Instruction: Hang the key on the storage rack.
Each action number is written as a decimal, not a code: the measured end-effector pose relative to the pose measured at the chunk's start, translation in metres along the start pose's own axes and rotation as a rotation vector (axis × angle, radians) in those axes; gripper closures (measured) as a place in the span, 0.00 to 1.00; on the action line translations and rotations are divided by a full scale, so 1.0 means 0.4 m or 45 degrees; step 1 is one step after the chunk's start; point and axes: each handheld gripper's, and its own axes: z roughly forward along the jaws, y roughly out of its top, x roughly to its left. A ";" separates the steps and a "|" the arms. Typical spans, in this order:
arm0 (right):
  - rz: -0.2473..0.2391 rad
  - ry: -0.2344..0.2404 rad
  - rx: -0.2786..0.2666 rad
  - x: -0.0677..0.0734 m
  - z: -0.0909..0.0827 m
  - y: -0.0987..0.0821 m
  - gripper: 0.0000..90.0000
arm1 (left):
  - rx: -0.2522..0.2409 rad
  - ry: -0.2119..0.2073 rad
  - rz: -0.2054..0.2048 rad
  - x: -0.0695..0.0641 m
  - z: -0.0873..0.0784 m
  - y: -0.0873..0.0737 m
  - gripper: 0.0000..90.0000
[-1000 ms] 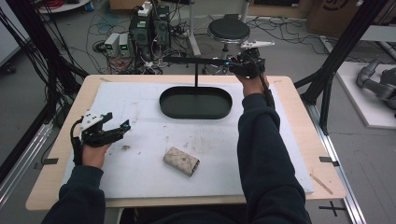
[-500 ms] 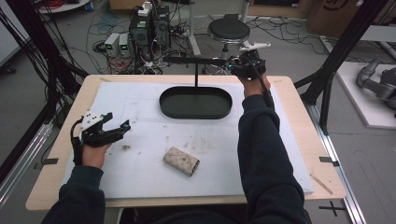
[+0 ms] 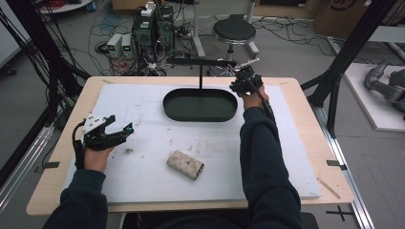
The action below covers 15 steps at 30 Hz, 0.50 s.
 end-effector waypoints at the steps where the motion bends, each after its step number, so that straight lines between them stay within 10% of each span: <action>1: 0.022 0.022 0.001 0.001 0.005 -0.002 0.55 | 0.004 -0.004 0.000 0.000 0.000 -0.001 0.26; 8: 0.121 0.129 -0.023 0.000 0.026 -0.018 0.52 | -0.001 -0.016 0.008 -0.002 -0.001 0.000 0.26; 15: 0.039 0.223 -0.035 -0.023 -0.020 -0.012 0.36 | -0.002 -0.013 0.012 -0.002 -0.001 0.000 0.26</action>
